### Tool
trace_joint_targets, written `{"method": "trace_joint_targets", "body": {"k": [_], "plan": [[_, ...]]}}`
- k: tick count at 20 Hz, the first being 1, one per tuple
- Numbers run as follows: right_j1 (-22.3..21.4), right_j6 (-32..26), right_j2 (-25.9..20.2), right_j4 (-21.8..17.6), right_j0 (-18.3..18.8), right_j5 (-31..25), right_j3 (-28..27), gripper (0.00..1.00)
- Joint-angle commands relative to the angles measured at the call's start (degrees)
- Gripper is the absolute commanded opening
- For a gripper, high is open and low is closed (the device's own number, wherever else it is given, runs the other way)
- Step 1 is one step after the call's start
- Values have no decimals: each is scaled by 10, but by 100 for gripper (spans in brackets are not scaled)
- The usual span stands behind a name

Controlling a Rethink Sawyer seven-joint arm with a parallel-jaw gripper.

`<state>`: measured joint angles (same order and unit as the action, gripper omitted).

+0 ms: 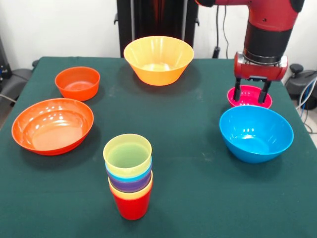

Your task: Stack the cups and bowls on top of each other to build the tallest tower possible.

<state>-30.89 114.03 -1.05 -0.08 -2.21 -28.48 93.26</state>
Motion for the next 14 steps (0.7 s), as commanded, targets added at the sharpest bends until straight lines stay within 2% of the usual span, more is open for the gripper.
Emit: {"method": "trace_joint_targets", "body": {"k": [1, 7, 14], "plan": [[36, 142, 6, 36, -35, -38, 24, 100], [33, 161, 25, 61, -69, -86, -1, 100], [62, 193, 39, 87, -107, -84, -29, 100]]}}
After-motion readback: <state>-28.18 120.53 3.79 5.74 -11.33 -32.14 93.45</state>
